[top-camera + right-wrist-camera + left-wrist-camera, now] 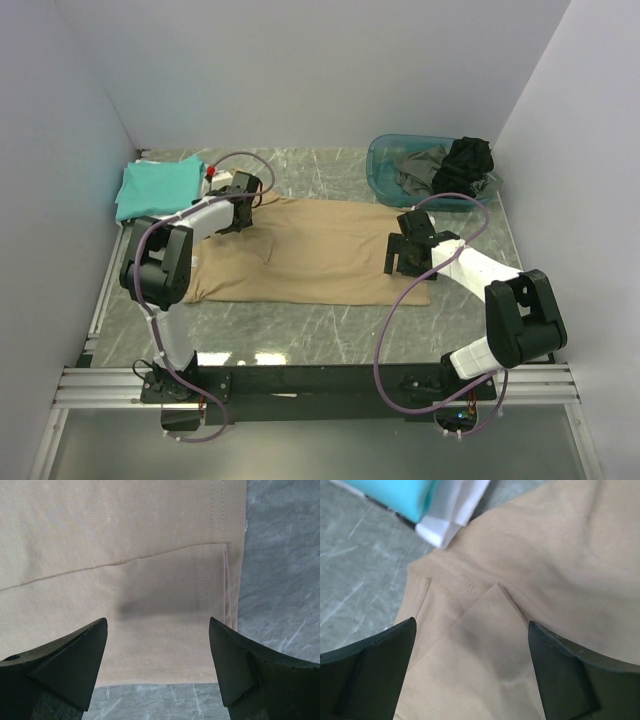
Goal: Fold and stack the t-shirts
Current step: Fold the tshirt
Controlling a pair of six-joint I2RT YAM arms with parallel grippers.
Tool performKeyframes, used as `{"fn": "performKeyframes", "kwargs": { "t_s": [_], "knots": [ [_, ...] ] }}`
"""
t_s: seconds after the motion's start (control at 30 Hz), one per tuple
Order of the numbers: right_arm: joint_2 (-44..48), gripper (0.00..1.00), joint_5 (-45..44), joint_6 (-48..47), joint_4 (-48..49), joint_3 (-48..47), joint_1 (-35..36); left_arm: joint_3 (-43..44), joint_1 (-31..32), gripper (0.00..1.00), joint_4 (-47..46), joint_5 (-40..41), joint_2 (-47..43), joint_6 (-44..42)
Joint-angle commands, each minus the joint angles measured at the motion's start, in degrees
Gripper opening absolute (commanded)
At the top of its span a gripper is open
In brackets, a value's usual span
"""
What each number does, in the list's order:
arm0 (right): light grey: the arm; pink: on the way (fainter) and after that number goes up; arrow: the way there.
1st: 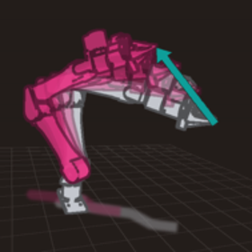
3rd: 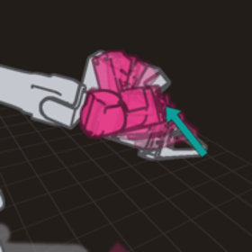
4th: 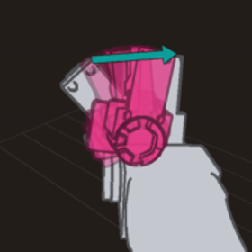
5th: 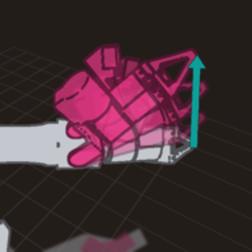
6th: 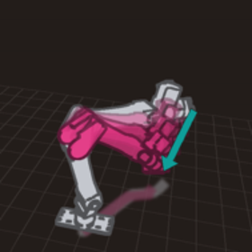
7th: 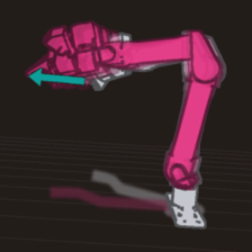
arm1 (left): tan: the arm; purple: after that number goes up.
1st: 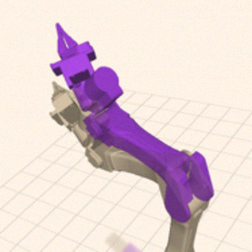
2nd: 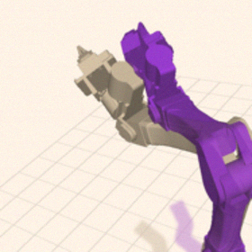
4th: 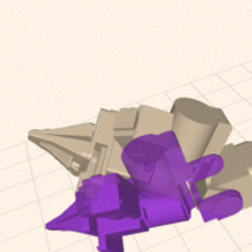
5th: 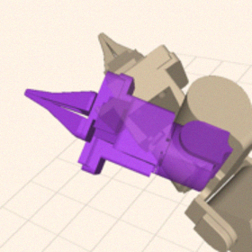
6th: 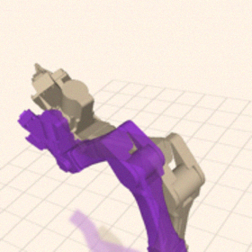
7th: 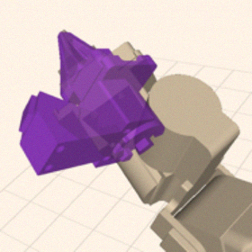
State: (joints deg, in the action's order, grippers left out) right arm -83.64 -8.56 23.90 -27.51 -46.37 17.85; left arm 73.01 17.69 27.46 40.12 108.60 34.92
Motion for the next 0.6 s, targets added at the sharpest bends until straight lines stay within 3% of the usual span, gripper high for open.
{"fn": "performKeyframes", "kwargs": {
  "t_s": [0.0,0.17,0.37,0.47,0.57],
  "knots": [
    [0.58,0.88,-1.11,-0.7,0.08,-0.48,-0.36,3.44,-0.2,0.99,6.18,3.47,-3.65,4.54],
    [2.42,0.89,-1.9,-0.26,-0.44,-0.91,-0.27,5.39,-0.12,0.99,9.72,1.9,-8.65,9.2],
    [6.02,0.89,-1.73,0.88,-0.53,-1.0,-0.27,-9.45,-0.12,0.99,0.15,-13.91,-21.48,13.41],
    [7.17,0.89,0.46,1.5,0.7,-0.57,-0.36,-17.97,-0.12,0.99,-3.29,-18.65,-27.02,16.48],
    [6.21,0.89,3.54,2.55,2.72,-0.3,-0.27,-25.1,-0.12,0.99,-3.56,-17.81,-31.16,19.12]
  ]
}}
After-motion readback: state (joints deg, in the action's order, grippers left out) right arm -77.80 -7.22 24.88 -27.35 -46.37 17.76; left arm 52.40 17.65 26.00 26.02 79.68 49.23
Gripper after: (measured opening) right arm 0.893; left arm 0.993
